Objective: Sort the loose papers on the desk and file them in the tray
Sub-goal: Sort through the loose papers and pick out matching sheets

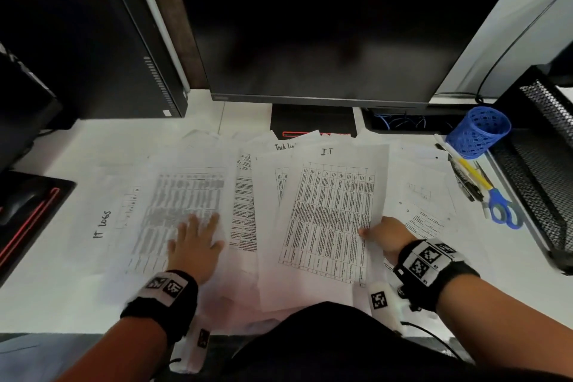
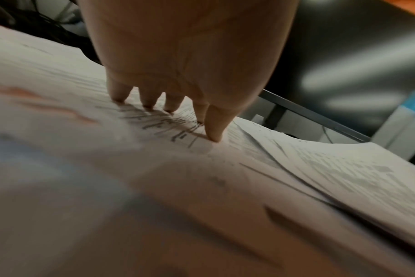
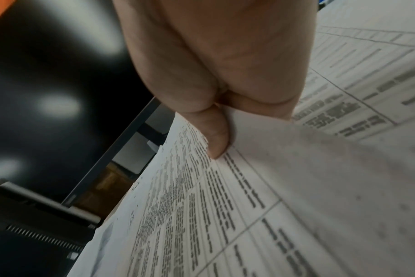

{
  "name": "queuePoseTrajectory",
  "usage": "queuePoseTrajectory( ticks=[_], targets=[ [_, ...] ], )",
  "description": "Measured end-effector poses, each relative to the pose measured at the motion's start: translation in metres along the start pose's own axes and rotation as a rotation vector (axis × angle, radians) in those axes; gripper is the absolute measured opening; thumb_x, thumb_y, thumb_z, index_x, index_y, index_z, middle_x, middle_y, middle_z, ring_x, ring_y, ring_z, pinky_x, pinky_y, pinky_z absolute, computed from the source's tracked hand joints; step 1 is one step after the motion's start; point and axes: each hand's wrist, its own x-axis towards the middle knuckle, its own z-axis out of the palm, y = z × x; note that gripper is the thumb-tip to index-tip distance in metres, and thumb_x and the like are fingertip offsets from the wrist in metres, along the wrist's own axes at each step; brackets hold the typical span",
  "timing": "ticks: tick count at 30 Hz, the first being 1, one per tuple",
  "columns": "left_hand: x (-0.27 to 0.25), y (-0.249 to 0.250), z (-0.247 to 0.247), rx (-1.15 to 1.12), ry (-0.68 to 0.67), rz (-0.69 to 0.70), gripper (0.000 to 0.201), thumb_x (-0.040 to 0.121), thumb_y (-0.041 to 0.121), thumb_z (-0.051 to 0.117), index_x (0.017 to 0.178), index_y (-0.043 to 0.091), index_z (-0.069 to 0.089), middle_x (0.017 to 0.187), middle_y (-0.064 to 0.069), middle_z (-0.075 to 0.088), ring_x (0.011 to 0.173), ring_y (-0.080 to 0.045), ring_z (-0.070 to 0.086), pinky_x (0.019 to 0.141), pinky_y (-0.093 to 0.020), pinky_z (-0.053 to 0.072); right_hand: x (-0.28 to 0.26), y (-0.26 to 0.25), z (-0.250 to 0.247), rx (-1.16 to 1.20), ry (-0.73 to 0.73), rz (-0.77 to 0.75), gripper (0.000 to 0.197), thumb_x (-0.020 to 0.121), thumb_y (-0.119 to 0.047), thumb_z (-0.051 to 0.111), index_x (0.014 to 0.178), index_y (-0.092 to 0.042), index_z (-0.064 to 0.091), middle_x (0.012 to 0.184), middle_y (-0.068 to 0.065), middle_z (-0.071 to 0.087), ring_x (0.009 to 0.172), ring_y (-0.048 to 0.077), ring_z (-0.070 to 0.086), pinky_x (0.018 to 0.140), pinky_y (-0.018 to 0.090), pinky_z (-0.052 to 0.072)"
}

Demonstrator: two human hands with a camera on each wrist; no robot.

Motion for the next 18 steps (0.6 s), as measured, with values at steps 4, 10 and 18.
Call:
queuePoseTrajectory(
  ticks=[4,10,18],
  targets=[
    [-0.014,0.017,0.011,0.061,0.011,0.229,0.054,0.099,0.029,0.034,0.148,0.041,0.016,0.160,-0.002,0.007,0.147,-0.027,0.009,0.115,-0.047,0.018,0.009,0.008,0.004,0.018,0.042,0.042,0.017,0.092,-0.015,0.057,0.094,0.002,0.055,0.093,0.014,0.060,0.092,0.030,0.058,0.086,0.032,0.049],
    [-0.018,0.019,-0.014,-0.305,0.081,0.229,0.022,0.085,0.034,0.063,0.107,0.038,0.066,0.122,0.005,0.059,0.116,-0.016,0.053,0.101,-0.034,0.041,0.012,0.013,-0.013,0.130,0.093,0.060,0.007,0.089,-0.006,0.059,0.082,-0.008,0.059,0.085,0.007,0.060,0.088,0.029,0.060,0.091,0.042,0.050],
    [0.014,-0.021,-0.045,-0.158,0.134,-0.295,0.096,0.062,0.064,0.075,0.140,0.023,0.037,0.142,-0.013,0.039,0.129,-0.037,0.038,0.103,-0.054,0.036,0.010,0.022,-0.030,0.113,0.116,0.006,0.011,0.089,-0.017,0.062,0.092,-0.007,0.059,0.103,0.013,0.065,0.099,0.032,0.059,0.094,0.043,0.047]
  ],
)
